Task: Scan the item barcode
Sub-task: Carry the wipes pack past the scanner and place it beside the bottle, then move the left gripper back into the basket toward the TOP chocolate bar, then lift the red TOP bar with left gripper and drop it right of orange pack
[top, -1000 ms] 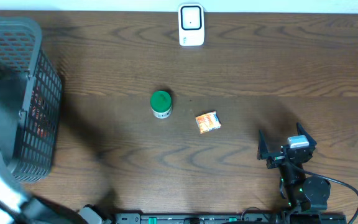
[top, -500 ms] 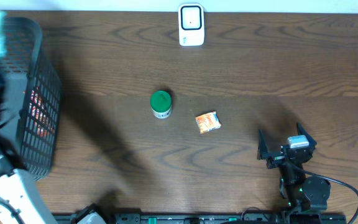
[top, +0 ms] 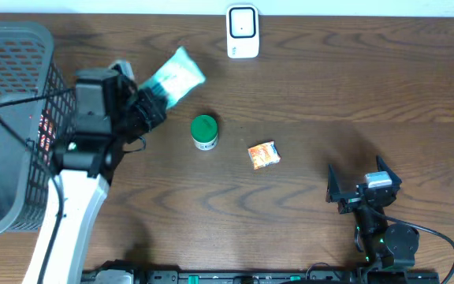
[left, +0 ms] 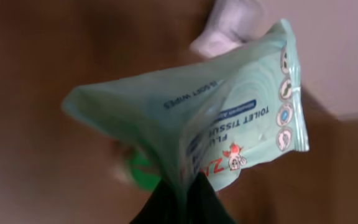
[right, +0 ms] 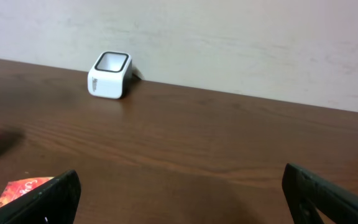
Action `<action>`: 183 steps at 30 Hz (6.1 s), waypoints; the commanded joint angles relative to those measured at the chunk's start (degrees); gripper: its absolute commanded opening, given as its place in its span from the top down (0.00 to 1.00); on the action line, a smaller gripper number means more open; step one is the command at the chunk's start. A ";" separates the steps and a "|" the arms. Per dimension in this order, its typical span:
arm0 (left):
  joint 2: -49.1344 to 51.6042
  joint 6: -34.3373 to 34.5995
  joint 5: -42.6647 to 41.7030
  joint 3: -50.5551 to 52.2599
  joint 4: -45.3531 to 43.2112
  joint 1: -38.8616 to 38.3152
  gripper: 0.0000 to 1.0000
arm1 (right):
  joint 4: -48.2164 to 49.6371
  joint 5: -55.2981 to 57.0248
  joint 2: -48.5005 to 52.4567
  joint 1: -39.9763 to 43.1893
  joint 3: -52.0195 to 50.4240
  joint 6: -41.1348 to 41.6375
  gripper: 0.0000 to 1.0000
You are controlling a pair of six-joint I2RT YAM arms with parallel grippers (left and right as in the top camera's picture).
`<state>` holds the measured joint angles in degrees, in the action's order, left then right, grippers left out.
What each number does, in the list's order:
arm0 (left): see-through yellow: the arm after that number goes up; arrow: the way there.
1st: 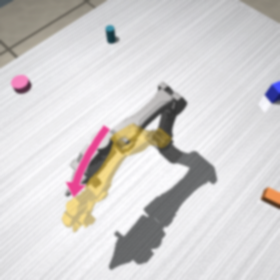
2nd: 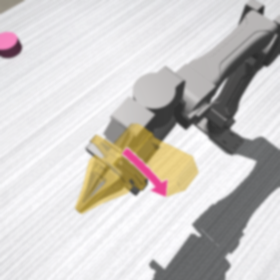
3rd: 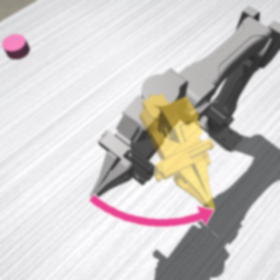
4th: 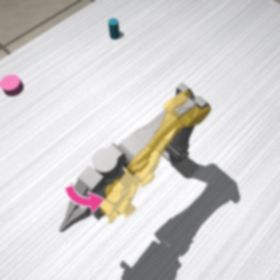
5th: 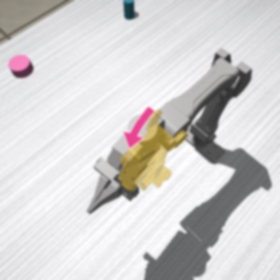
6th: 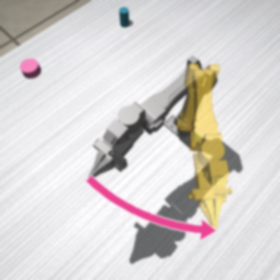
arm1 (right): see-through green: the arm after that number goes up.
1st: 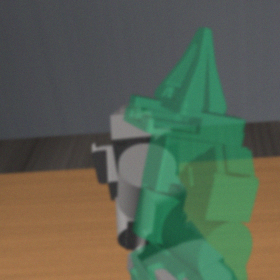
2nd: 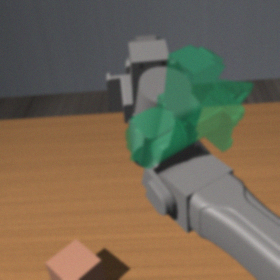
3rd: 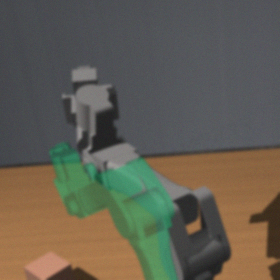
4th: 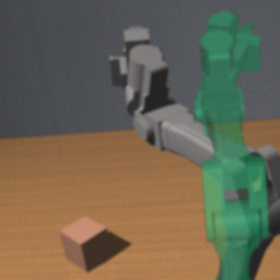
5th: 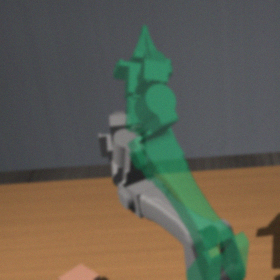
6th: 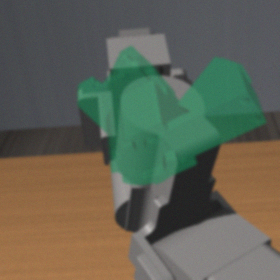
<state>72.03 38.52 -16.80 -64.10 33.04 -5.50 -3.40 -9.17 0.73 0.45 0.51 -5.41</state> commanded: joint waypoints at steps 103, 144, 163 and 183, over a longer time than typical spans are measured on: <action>53.37 -36.61 7.63 -34.75 24.57 41.72 0.02 | -0.09 0.09 -0.07 -0.50 -0.20 0.66 0.01; 13.38 -22.53 -8.63 -60.87 31.74 25.57 0.93 | -0.09 0.09 -0.07 -0.50 -0.20 0.66 0.01; 41.07 -10.82 -3.10 -59.82 20.48 -23.91 0.93 | -0.09 0.09 -0.07 -0.50 -0.20 0.66 0.01; 62.16 25.16 2.05 -59.54 16.52 -34.86 0.93 | -0.09 0.09 -0.07 -0.50 -0.20 0.66 0.01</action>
<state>132.25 54.92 -18.28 -124.07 48.93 -39.38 -3.40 -9.17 0.73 0.45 0.51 -5.41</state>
